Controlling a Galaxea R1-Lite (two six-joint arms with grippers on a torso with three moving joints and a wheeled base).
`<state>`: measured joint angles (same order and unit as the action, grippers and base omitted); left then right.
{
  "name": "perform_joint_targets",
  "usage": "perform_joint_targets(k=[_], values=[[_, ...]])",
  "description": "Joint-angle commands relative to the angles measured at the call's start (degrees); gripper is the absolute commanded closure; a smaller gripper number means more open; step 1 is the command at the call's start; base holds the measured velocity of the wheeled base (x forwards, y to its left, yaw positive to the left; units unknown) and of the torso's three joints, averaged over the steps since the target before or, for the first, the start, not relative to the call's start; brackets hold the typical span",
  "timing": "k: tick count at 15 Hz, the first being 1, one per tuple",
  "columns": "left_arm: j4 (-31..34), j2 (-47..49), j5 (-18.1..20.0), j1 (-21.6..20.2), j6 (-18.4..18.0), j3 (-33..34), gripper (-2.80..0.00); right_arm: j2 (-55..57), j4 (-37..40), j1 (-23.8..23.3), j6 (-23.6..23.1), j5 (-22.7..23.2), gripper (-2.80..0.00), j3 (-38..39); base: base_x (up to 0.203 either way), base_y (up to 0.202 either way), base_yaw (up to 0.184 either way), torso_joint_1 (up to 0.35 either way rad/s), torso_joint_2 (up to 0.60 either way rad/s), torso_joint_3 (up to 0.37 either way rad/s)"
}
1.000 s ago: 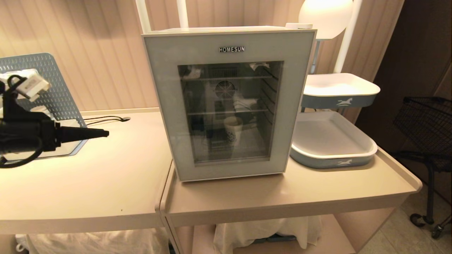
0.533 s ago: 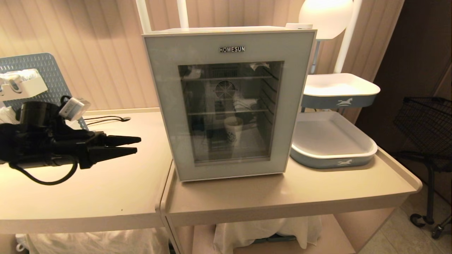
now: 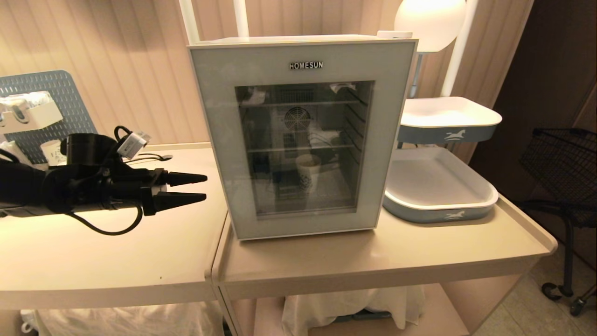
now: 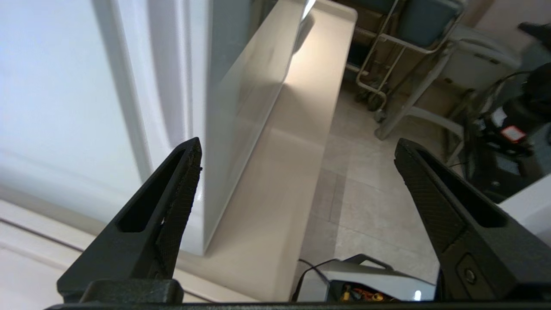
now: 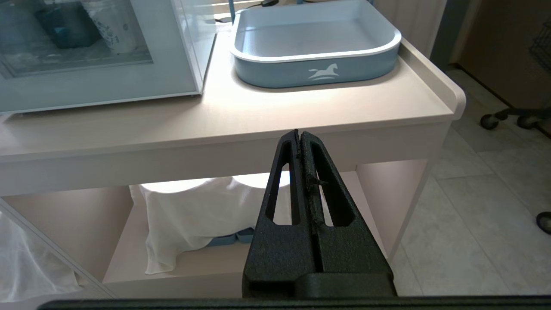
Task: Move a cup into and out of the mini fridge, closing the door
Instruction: Open the freezer door
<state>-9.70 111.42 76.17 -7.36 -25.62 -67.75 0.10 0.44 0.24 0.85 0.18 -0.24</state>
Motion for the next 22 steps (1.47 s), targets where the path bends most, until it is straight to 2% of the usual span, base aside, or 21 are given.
perform_joint_targets(k=[1, 3, 5, 6, 7, 10, 14, 17, 19, 22], values=[[-0.2, 0.9, -0.4, 1.3, -0.1, -0.6, -2.80, 0.1, 0.0, 0.0, 0.0, 0.1, 0.00, 0.0, 0.000, 0.000, 0.000, 0.000, 0.00, 0.000], [-1.4, 1.3, -2.0, 2.8, -0.1, -0.6, -2.80, 0.1, 0.0, 0.0, 0.0, 0.1, 0.00, 0.0, 0.000, 0.000, 0.000, 0.000, 0.00, 0.000], [-6.5, 2.6, -7.2, 4.7, 0.4, -0.4, -2.80, 0.1, 0.0, 0.0, 0.0, 0.1, 0.00, 0.0, 0.000, 0.000, 0.000, 0.000, 0.00, 0.000], [-8.1, 3.0, -8.3, 5.2, 1.4, -0.3, -2.80, 0.1, 0.0, 0.0, 0.0, 0.1, 0.00, 0.0, 0.000, 0.000, 0.000, 0.000, 0.00, 0.000], [-10.8, 3.1, -8.7, 5.8, 4.2, 0.2, -2.80, 0.1, 0.0, 0.0, 0.0, 0.1, 0.00, 0.0, 0.000, 0.000, 0.000, 0.000, 0.00, 0.000], [-16.2, 4.4, -9.5, 6.4, 6.7, 1.1, -2.80, 0.1, 0.0, 0.0, 0.0, 0.1, 0.00, 0.0, 0.000, 0.000, 0.000, 0.000, 0.00, 0.000], [-16.9, 1.7, -8.5, 6.5, 10.2, 4.2, -2.80, 0.1, 0.0, 0.0, 0.0, 0.1, 0.00, 0.0, 0.000, 0.000, 0.000, 0.000, 0.00, 0.000], [-16.8, -5.0, -4.8, 6.4, 11.5, 9.5, -2.80, 0.1, 0.1, 0.0, 0.0, 0.1, 0.00, -0.1, 0.000, 0.000, 0.000, 0.000, 0.00, 0.000], [-16.8, -10.9, -3.7, 6.5, 12.2, 13.5, -2.80, 0.1, 0.1, 0.0, 0.0, 0.1, 0.00, 0.0, 0.000, 0.000, 0.000, 0.000, 0.00, 0.000], [-16.7, -18.9, -3.3, 10.6, 13.4, 18.6, -2.80, 0.1, 0.0, 0.0, 0.0, 0.1, 0.00, 0.0, 0.000, 0.000, 0.000, 0.000, 0.00, 0.000]])
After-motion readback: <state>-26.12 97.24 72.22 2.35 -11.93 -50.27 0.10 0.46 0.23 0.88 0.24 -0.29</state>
